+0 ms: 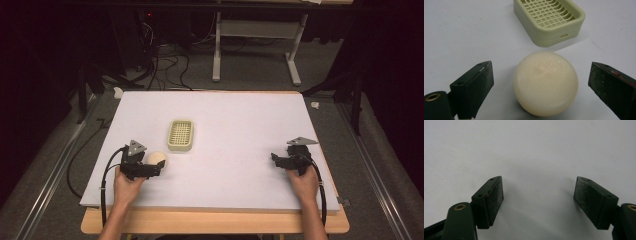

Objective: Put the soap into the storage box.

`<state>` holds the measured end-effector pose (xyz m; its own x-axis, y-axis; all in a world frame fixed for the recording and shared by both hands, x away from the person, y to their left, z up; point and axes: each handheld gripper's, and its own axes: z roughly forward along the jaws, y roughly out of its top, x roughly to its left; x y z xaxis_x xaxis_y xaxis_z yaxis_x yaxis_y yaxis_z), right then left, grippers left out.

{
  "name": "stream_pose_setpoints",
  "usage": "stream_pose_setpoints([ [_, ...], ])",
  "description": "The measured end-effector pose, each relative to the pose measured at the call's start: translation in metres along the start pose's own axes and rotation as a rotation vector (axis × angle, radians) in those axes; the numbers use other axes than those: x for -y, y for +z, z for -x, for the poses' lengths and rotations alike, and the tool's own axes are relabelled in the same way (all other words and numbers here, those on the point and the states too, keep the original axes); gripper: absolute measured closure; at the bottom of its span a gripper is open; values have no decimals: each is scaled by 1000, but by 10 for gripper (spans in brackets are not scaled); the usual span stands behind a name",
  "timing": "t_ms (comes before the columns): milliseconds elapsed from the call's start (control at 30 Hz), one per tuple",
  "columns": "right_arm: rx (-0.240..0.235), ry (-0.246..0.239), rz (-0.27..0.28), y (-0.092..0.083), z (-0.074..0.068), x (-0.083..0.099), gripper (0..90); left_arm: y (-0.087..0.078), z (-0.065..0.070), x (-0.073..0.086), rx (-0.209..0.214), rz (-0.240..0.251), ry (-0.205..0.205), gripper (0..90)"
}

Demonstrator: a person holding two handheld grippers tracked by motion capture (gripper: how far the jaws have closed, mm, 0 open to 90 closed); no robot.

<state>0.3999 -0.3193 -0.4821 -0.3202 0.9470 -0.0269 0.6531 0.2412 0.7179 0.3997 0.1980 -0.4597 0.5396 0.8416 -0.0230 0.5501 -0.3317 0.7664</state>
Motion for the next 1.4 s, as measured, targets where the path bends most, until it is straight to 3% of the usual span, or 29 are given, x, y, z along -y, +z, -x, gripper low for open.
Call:
stream_pose_setpoints([
  [200, 0, 1, 0, 0, 0, 0, 243, 10, 5, 0, -7, -20, 12, 67],
  [467, 0, 1, 0, 0, 0, 0, 243, 19, 3, 6, -12, -34, -17, 80],
  [867, 1, -1, 0, 0, 0, 0, 243, 24, 6, 9, -47, -47, 0, 149],
  [967, 1, -1, 0, 0, 0, 0, 244, 26, 7, 10, -61, -73, 17, 157],
  [1200, 0, -1, 0, 0, 0, 0, 243, 25, 9, 10, -47, -72, 32, 240],
  [1400, 1, -1, 0, 0, 0, 0, 243, 24, 9, 10, -46, -74, 36, 244],
])
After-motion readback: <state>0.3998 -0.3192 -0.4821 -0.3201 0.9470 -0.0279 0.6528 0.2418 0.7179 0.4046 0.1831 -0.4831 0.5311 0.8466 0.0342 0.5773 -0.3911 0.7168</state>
